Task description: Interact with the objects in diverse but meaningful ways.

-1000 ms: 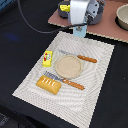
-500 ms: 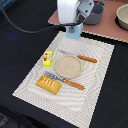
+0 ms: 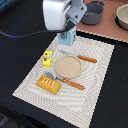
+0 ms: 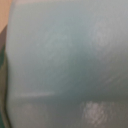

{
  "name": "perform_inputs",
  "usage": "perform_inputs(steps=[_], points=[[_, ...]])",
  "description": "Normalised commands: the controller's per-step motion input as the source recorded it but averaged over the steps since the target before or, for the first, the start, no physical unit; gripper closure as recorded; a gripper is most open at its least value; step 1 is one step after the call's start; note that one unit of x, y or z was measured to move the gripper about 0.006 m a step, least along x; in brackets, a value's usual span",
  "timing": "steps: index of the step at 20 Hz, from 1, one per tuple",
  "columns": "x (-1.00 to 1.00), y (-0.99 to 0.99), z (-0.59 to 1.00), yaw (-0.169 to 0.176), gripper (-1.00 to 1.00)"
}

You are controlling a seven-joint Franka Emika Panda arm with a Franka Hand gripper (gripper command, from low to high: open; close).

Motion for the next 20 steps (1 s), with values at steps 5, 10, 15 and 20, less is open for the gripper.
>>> perform_inputs(steps=[5, 10, 15, 20], points=[[0.05, -0.62, 0.27, 0.000, 1.00], [-0.22, -0.65, -0.02, 0.000, 1.00], [-0.43, -0.57, -0.19, 0.000, 1.00], [-0.49, -0.41, -0.13, 0.000, 1.00]])
